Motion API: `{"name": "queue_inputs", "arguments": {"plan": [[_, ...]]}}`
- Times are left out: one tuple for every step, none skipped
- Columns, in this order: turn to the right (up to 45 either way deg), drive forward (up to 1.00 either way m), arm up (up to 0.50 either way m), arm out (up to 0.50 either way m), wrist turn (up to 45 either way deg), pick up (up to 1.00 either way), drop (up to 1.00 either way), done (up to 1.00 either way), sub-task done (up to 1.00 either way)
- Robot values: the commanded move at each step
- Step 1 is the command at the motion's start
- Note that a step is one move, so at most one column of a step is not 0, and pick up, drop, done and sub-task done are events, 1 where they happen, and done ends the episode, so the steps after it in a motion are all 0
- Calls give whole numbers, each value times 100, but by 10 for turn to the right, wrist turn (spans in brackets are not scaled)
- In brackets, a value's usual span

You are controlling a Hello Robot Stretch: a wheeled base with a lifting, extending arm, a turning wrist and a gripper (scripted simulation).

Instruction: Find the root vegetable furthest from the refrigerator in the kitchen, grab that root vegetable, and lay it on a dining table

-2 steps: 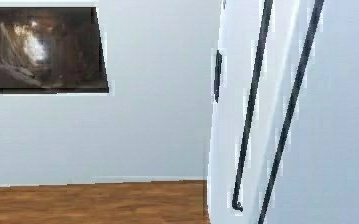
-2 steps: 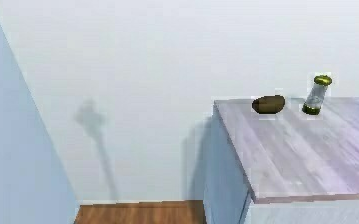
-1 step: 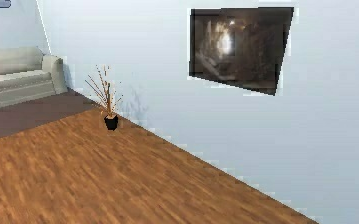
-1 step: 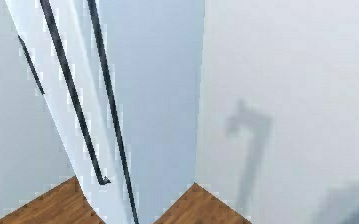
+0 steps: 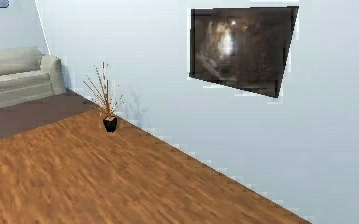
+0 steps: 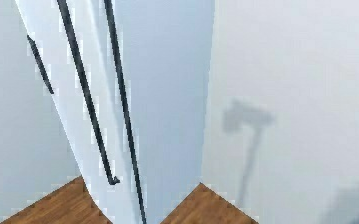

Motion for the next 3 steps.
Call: {"name": "queue_inputs", "arguments": {"plan": [[450,0,0,0,0,0,0,0,0],[450,0,0,0,0,0,0,0,0],[450,0,0,0,0,0,0,0,0]]}}
